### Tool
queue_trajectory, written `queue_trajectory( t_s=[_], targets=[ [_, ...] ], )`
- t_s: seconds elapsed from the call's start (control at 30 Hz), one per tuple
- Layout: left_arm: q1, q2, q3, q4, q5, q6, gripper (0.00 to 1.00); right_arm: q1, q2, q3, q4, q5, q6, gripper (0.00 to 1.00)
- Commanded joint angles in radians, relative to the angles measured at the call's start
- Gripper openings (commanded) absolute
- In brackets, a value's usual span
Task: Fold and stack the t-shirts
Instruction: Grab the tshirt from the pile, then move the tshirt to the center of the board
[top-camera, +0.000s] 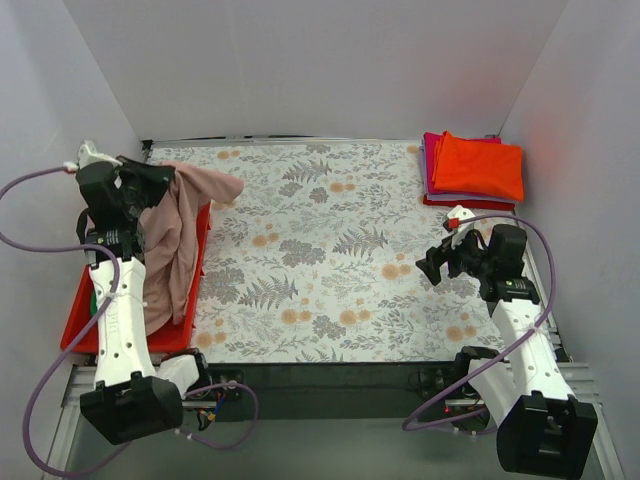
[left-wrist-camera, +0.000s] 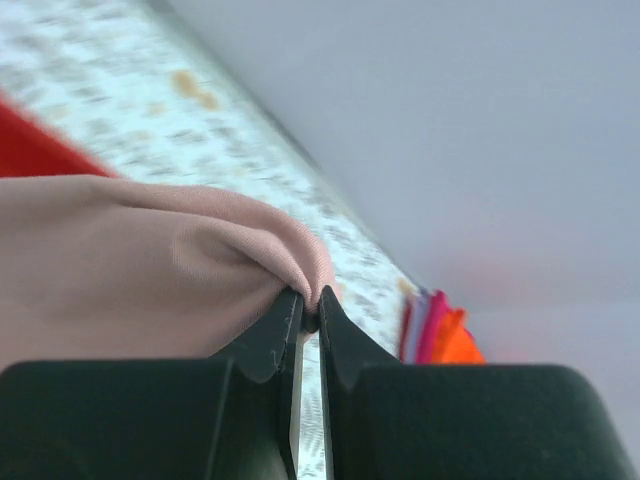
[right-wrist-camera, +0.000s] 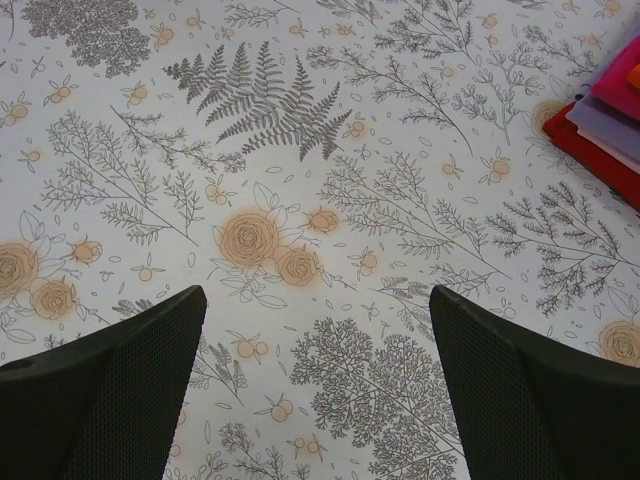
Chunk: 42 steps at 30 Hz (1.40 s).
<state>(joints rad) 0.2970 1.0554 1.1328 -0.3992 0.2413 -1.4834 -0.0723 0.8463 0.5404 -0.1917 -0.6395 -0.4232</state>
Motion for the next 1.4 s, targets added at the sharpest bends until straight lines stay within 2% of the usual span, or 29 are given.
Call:
queue_trajectory(
  t_s=[0.0,0.07,0.23,0.37,0.57,0.73,0.9,0.93,1.1,1.2,1.37],
  targets=[
    [-0.111,0.008,0.178,0.120,0.069,-0.026,0.00,-0.017,0.005,-0.008,0.009,-0.031,-0.015,0.98],
    [-0.151,0.034,0.255,0.129,0.088,-0.040,0.00,-0.027,0.004,-0.008,0.011,-0.035,-0.015,0.98],
    [-0.242,0.078,0.321,0.207,0.214,-0.104,0.00,-0.044,0.000,-0.011,0.011,-0.046,-0.017,0.98],
    [-0.433,0.153,0.383,0.253,0.262,-0.120,0.00,-0.058,-0.001,-0.013,0.008,-0.060,-0.020,0.98],
    [-0.744,0.291,0.504,0.257,0.253,-0.045,0.00,-0.075,-0.021,-0.010,-0.012,-0.098,-0.048,0.98],
    [-0.887,0.383,0.524,0.257,0.231,-0.031,0.00,-0.089,-0.038,0.015,-0.054,-0.117,-0.077,0.98],
    [-0.960,0.388,0.380,0.310,0.196,-0.041,0.00,-0.090,-0.052,0.149,-0.217,-0.065,-0.178,0.98],
    [-0.961,0.376,0.292,0.328,0.193,-0.051,0.00,-0.090,-0.049,0.171,-0.253,-0.055,-0.196,0.98],
    [-0.960,0.351,0.061,0.393,0.106,-0.026,0.00,-0.090,-0.012,0.277,-0.393,-0.019,-0.311,0.98],
    [-0.940,0.341,-0.046,0.395,0.033,0.002,0.00,-0.090,0.008,0.277,-0.439,-0.032,-0.360,0.98],
    [-0.826,0.311,-0.229,0.364,-0.024,0.003,0.00,-0.086,0.115,0.274,-0.569,-0.135,-0.486,0.98]
  ],
)
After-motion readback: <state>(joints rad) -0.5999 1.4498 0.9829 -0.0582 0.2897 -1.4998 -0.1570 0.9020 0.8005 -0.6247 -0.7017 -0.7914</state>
